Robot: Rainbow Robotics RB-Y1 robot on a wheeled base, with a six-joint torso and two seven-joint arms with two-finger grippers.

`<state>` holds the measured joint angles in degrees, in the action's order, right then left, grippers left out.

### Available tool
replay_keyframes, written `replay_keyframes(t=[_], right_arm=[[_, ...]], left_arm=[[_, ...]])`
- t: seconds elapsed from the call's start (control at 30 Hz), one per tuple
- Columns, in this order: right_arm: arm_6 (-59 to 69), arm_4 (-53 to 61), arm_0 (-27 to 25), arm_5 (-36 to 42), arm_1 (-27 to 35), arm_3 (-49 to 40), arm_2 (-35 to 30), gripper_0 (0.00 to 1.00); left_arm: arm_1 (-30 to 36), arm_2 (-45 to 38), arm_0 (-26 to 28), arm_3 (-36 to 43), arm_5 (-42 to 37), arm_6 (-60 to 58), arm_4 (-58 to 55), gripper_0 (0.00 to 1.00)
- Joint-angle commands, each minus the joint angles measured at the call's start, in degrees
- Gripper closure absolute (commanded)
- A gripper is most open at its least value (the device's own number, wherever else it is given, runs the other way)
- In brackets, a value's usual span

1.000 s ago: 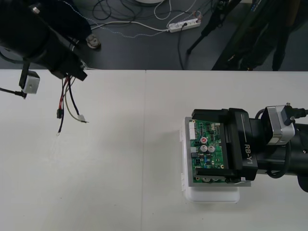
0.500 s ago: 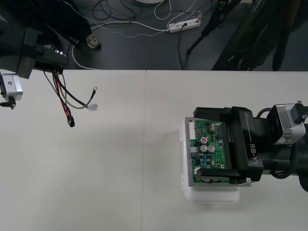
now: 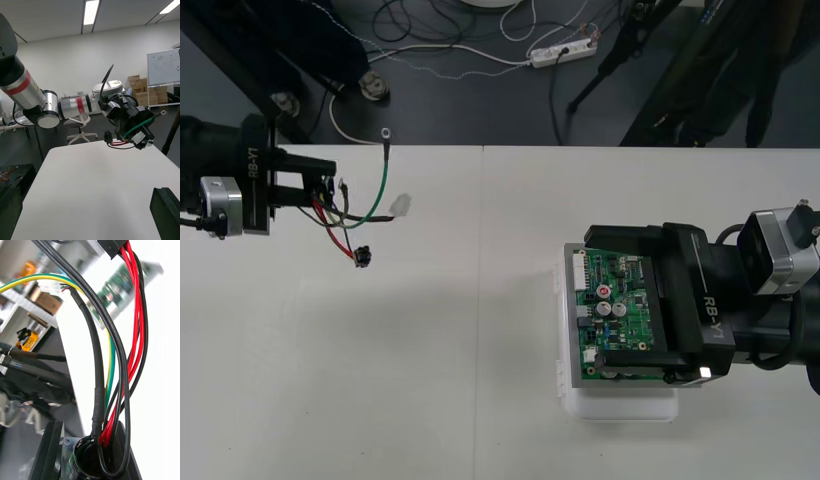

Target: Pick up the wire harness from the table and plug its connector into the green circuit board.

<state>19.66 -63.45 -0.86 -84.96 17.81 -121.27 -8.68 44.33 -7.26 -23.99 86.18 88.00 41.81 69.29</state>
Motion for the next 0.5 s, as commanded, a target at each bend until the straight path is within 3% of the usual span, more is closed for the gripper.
replay_keyframes(t=[0.03, 0.5], right_arm=[[2.9, 2.9, 1.0, 0.4, 4.8, -0.6, -1.3, 0.00], [4.0, 8.7, 1.4, -0.6, 9.2, -0.6, -2.6, 0.00]], left_arm=[[-5.9, -1.5, 4.2, 1.1, 2.0, -3.6, -3.3, 1.00], [-13.4, 2.1, 11.2, 1.5, 2.0, -23.3, -9.1, 1.00]])
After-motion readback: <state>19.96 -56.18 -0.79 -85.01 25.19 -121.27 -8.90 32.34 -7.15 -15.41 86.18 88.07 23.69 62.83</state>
